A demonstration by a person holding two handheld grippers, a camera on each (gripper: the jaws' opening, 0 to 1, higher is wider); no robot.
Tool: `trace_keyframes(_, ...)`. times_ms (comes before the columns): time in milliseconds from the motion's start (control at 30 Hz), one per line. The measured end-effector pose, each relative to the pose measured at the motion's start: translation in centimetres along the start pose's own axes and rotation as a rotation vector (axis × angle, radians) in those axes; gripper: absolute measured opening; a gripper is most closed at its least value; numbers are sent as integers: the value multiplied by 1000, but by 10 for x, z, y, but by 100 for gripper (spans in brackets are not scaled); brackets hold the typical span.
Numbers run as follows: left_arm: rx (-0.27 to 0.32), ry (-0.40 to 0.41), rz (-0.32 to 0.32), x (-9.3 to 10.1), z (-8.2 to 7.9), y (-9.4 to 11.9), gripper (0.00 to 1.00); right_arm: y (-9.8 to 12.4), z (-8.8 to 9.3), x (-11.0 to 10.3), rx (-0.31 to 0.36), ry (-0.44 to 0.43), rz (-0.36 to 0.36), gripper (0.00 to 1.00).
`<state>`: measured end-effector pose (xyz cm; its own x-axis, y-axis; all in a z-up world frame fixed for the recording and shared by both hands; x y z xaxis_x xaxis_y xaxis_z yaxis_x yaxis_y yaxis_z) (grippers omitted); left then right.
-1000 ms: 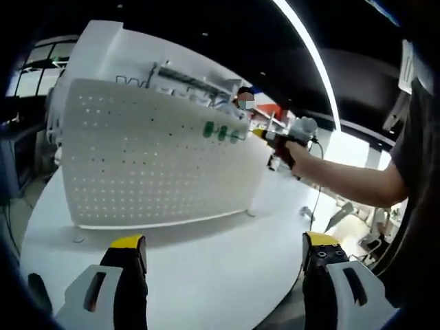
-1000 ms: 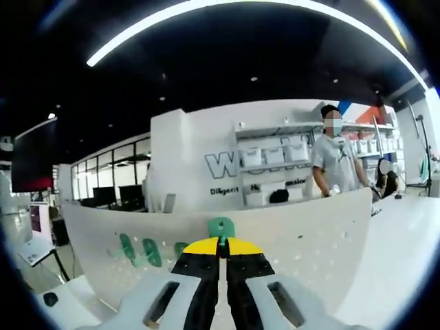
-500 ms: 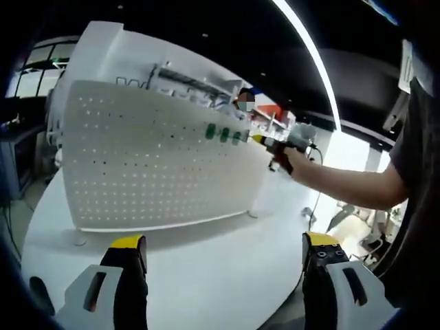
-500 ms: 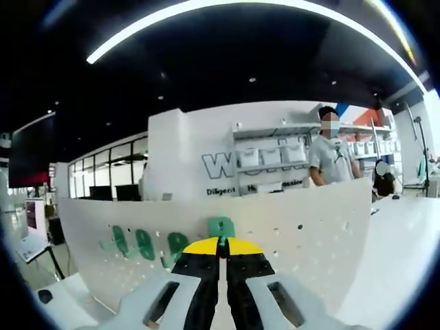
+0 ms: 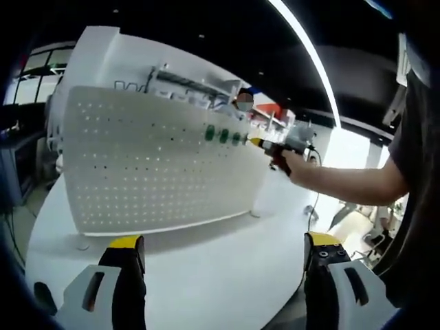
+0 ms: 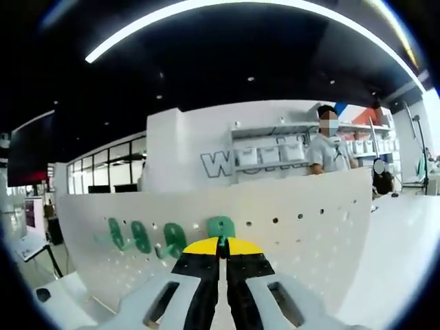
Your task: Insert the hook assembly into the mounting plate slot until the hook locks in place.
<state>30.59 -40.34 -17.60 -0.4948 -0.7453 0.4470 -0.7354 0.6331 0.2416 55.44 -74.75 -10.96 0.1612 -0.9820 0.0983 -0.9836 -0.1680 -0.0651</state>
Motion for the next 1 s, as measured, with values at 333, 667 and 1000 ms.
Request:
trace_keyframes(333,-6,-3,-11,-1,3,3,98,-2,0,1,5,9,13,0)
trace_keyframes(667,-26,-25,1,3,7,-2,99,-7,5,-3,-79,47,35,0)
trace_keyframes(1000,-18,-25,-15,-3,7,7,98,-5,10,-7,-150,60,7,5)
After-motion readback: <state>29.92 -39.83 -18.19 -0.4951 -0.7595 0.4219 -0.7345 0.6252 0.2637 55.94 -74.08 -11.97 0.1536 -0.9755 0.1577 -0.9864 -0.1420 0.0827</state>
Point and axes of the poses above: the point that each gripper's makers call its tool centre point, and the gripper's own axes: y roughly backward along the fingers, x roughly to its right, z roughly out of its underside, the point moved 5 cm from there along y, roughly backward along the fingers, and after that the axes turned 11 degrees about y, right-handed, at the moved point
